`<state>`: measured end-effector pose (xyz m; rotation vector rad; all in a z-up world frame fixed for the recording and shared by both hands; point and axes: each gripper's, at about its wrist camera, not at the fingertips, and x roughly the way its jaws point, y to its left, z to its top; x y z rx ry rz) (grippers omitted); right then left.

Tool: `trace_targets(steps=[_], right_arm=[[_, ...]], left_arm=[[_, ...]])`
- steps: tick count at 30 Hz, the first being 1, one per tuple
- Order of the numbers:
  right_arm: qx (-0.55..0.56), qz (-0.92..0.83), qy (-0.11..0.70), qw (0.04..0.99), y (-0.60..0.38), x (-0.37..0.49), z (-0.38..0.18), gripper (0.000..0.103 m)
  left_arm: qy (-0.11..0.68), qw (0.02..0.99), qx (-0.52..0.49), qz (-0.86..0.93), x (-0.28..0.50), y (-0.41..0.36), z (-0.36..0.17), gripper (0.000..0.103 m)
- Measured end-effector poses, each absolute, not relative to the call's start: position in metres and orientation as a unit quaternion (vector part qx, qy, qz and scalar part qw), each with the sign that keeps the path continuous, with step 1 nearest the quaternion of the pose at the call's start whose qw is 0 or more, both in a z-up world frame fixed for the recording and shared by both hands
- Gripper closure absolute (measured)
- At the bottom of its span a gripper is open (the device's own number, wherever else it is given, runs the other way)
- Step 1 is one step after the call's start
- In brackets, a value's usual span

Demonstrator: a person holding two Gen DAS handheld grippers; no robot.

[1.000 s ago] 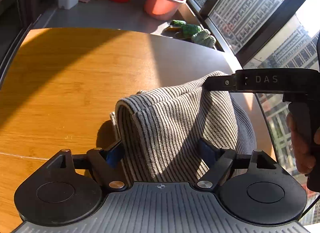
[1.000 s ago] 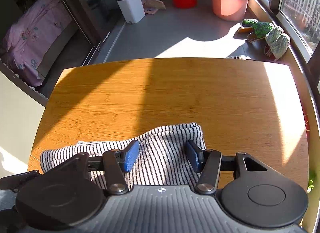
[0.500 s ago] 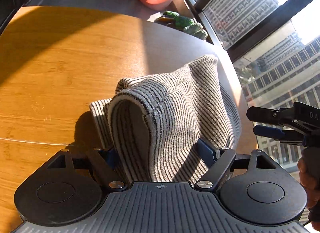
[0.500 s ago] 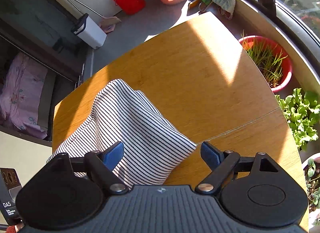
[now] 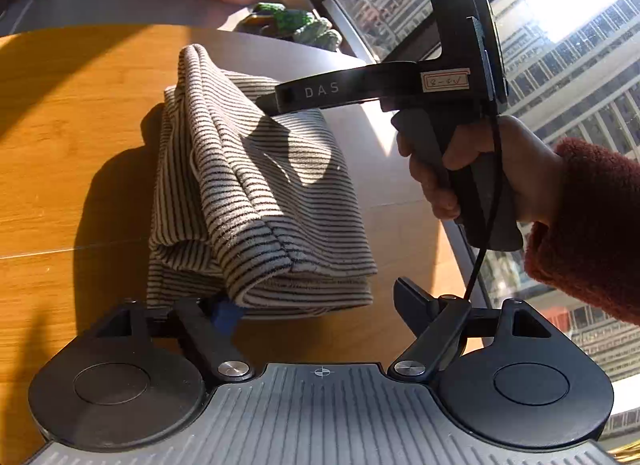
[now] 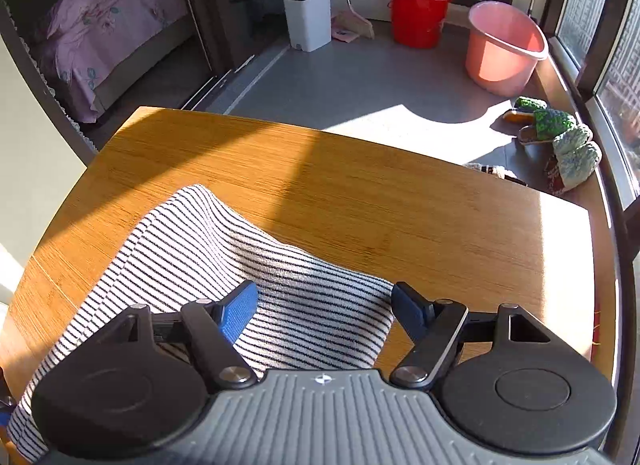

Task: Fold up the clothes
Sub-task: 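Grasp the folded sweater edge with the right tool and lift it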

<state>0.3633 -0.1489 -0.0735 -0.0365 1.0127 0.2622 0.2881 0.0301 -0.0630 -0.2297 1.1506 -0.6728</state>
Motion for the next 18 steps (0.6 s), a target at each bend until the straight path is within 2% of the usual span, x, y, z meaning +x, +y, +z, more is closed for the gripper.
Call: trace_targets(steps=[4,7,9,10,11,12,13,18], right_arm=[[-0.056,0.135,0.444,0.884,-0.137,0.341,-0.048,0.029],[-0.036,0.137,0.441,0.886,-0.139,0.310,-0.034,0.038],[-0.015,0.145,0.449,0.882,-0.136,0.284,-0.029,0.038],[-0.021,0.155,0.446,0.881,-0.131,0.267,-0.026,0.037],[-0.035,0.167,0.440,0.881,-0.122,0.254,-0.025,0.037],[-0.050,0.179,0.435,0.881,-0.113,0.241,-0.024,0.032],[-0.089,0.188,0.423,0.882,-0.100,0.232,-0.029,0.026],[-0.277,0.228,0.355,0.863,-0.040,0.202,-0.060,0.022]], left_arm=[[0.503,0.813,-0.159,-0.247,0.295,0.075,-0.040,0.021],[0.490,0.822,-0.191,-0.218,0.319,0.091,-0.049,0.024],[0.505,0.818,-0.193,-0.197,0.342,0.088,-0.068,0.038],[0.518,0.809,-0.204,-0.186,0.350,0.089,-0.078,0.048],[0.527,0.800,-0.225,-0.180,0.355,0.093,-0.085,0.055],[0.533,0.790,-0.247,-0.174,0.361,0.097,-0.092,0.057],[0.539,0.780,-0.269,-0.169,0.367,0.101,-0.099,0.058],[0.545,0.774,-0.282,-0.155,0.356,0.121,-0.104,0.058]])
